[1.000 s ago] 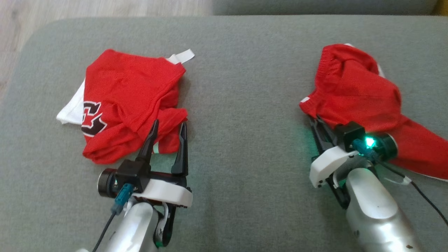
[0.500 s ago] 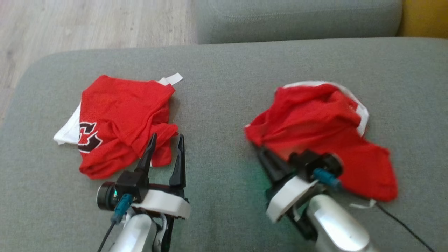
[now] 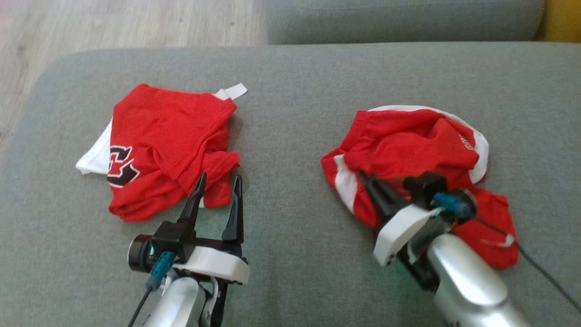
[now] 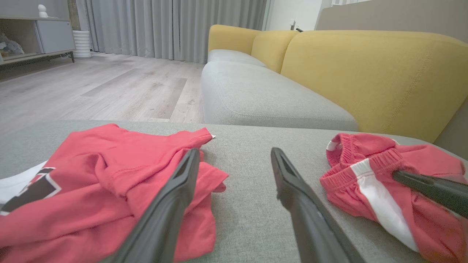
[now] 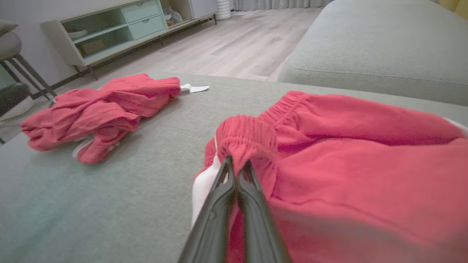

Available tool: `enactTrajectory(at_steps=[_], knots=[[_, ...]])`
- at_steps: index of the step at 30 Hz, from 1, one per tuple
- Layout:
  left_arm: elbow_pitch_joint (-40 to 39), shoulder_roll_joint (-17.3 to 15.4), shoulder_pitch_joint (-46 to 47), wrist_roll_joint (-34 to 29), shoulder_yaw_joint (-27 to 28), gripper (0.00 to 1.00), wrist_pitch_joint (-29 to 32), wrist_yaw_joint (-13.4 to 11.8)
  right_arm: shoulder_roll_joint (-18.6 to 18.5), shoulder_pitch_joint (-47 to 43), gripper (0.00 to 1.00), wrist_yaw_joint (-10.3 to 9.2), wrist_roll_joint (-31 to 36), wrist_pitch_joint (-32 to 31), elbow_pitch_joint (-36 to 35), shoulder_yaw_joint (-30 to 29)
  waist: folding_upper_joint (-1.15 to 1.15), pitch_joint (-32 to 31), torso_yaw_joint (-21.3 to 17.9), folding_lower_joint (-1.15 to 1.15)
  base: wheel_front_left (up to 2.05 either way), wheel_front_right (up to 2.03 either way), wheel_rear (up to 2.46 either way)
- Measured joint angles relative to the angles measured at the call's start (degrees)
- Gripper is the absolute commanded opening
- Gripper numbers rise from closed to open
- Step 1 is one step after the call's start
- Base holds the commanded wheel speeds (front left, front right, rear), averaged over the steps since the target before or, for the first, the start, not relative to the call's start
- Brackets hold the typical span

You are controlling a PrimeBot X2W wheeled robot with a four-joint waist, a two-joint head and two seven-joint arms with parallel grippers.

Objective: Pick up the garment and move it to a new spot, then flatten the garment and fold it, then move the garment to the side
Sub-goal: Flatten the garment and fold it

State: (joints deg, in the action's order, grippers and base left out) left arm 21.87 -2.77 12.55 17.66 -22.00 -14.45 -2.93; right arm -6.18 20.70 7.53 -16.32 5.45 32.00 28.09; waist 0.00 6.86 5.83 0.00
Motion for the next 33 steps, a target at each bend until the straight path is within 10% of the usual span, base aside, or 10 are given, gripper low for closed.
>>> enactTrajectory(at_steps=[7, 8, 9, 20, 33], knots=[[-0.14, 0.0, 1.3, 0.01, -0.3, 1.0, 0.0, -0.01, -0.29, 5.89, 0.0, 0.0, 6.32, -0.53, 7.33, -3.85, 0.0, 2.67, 0.84, 0.01, 0.0, 0.0, 0.0], [-0.19, 0.0, 1.69, 0.01, -0.29, 1.0, 0.0, -0.01, -0.29, 6.53, 0.62, 0.0, 7.32, -0.49, 8.46, -3.98, 0.0, 3.02, 0.92, 0.01, 0.0, 0.0, 0.0], [-0.22, 0.0, 2.02, 0.01, -0.29, 1.0, 0.0, -0.02, -0.3, 7.1, 1.0, 0.0, 8.72, -0.38, 9.56, -3.98, 0.0, 3.34, 0.96, 0.01, 0.0, 0.0, 0.0], [0.02, 0.01, 2.71, 0.08, 0.32, 1.0, 0.01, -0.05, 1.38, 9.16, 1.0, 0.0, 14.36, 5.58, 13.62, -7.76, 0.0, 3.67, -1.93, 0.01, 0.0, 0.0, 0.0], [-0.04, 0.01, 1.11, 0.1, 1.86, 1.0, 0.0, -0.03, 2.04, -6.11, 1.0, 0.0, 14.89, 5.66, -0.91, -27.11, 0.0, -1.23, -7.41, -0.01, 0.0, 0.0, 0.0]])
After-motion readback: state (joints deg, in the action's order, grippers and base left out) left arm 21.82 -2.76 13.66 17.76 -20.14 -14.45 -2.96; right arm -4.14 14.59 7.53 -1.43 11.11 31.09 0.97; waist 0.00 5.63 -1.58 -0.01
